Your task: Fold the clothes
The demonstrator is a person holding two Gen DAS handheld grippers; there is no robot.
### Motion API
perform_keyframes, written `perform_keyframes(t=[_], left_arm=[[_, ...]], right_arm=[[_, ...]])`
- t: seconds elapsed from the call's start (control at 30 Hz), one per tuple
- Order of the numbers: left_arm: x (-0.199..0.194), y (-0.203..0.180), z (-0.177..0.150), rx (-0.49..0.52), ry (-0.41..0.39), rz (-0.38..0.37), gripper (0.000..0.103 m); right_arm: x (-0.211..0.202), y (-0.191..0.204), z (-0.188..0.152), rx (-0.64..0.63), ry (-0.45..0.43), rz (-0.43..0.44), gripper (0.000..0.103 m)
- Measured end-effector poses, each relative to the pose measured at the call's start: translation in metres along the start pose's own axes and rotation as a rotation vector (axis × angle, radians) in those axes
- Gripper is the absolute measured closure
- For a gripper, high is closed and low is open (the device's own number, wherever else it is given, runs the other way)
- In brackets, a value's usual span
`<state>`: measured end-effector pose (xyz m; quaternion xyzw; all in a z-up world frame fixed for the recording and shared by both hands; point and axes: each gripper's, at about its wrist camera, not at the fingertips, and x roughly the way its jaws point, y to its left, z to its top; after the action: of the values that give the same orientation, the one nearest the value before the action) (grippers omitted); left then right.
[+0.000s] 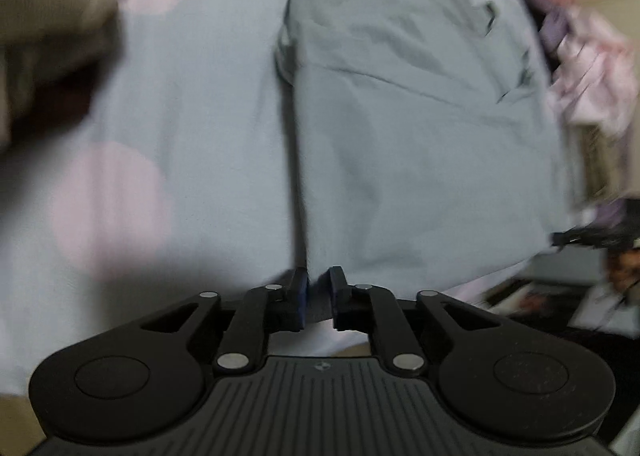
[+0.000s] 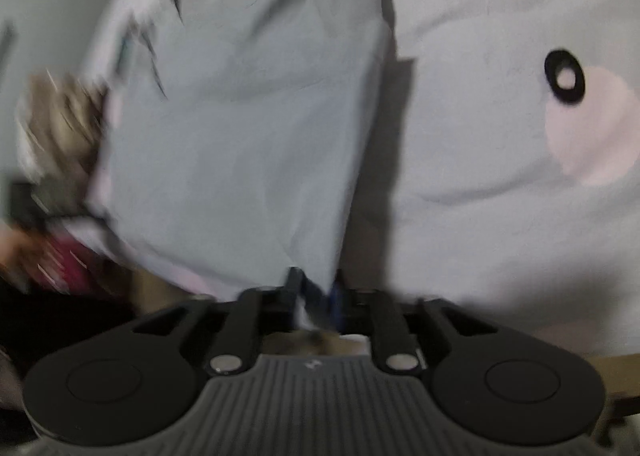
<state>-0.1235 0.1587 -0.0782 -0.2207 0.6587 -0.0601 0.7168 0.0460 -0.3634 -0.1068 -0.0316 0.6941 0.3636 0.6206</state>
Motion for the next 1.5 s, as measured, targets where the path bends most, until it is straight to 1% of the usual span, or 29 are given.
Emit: perform_keyframes(t=[0.03,0.07,0.1,0.13,0.23,0.3,0.4,0.5,0.6,0.63,0.67,0.77,0.9,1.0,1.1,1.3,1.4,1.5], left_arm=[[-0.007,-0.004,0.003,0.037,-0.001,0.040,0.073],[-0.015,-0.008,0.005,0.073,-0.003,0.081,0.070],[-0.024,-0.010,0.011,0.100,-0.023,0.107,0.066],[-0.033,-0.011,0.016,0.113,-0.044,0.111,0.064],[-0.052,-0.014,0.040,0.125,-0.106,0.098,0.064],[-0.058,-0.018,0.061,0.126,-0.146,0.091,0.064],[-0.054,-0.033,0.095,0.201,-0.189,0.130,0.064],[-0.048,-0.050,0.130,0.281,-0.231,0.172,0.064],[-0.042,-0.066,0.165,0.361,-0.273,0.214,0.064],[-0.040,-0.072,0.176,0.388,-0.287,0.228,0.064],[-0.038,-0.074,0.185,0.404,-0.287,0.226,0.064],[-0.030,-0.074,0.209,0.422,-0.277,0.175,0.064],[-0.025,-0.076,0.236,0.515,-0.270,0.192,0.064],[-0.022,-0.070,0.254,0.563,-0.252,0.194,0.064],[-0.014,-0.066,0.266,0.617,-0.230,0.194,0.064],[0.006,-0.075,0.282,0.807,-0.198,0.222,0.064],[0.010,-0.085,0.285,0.904,-0.183,0.200,0.064],[0.019,-0.089,0.292,0.946,-0.139,0.191,0.064]], right_arm=[[-0.002,-0.004,0.000,-0.011,0.012,-0.015,0.050],[-0.007,-0.008,0.003,0.003,0.000,-0.023,0.050],[-0.011,-0.012,0.007,0.020,-0.015,-0.029,0.050],[-0.016,-0.017,0.011,0.036,-0.031,-0.036,0.050],[-0.037,-0.020,0.033,0.069,-0.145,-0.086,0.050],[-0.051,-0.022,0.048,0.091,-0.223,-0.120,0.047],[-0.072,-0.025,0.070,0.123,-0.341,-0.172,0.046],[-0.078,-0.024,0.092,0.115,-0.398,-0.209,0.044],[-0.078,-0.020,0.112,0.074,-0.431,-0.210,0.043],[-0.076,-0.017,0.121,0.052,-0.430,-0.213,0.043],[-0.074,-0.013,0.129,0.028,-0.427,-0.218,0.043],[-0.069,-0.003,0.158,-0.044,-0.424,-0.210,0.043],[-0.060,0.009,0.193,-0.163,-0.400,-0.179,0.043],[-0.056,0.013,0.216,-0.226,-0.386,-0.147,0.042],[-0.049,0.013,0.236,-0.266,-0.347,-0.135,0.041],[-0.034,0.012,0.273,-0.367,-0.272,-0.154,0.040],[-0.025,0.013,0.286,-0.424,-0.249,-0.151,0.040],[-0.016,0.018,0.295,-0.485,-0.232,-0.124,0.040]])
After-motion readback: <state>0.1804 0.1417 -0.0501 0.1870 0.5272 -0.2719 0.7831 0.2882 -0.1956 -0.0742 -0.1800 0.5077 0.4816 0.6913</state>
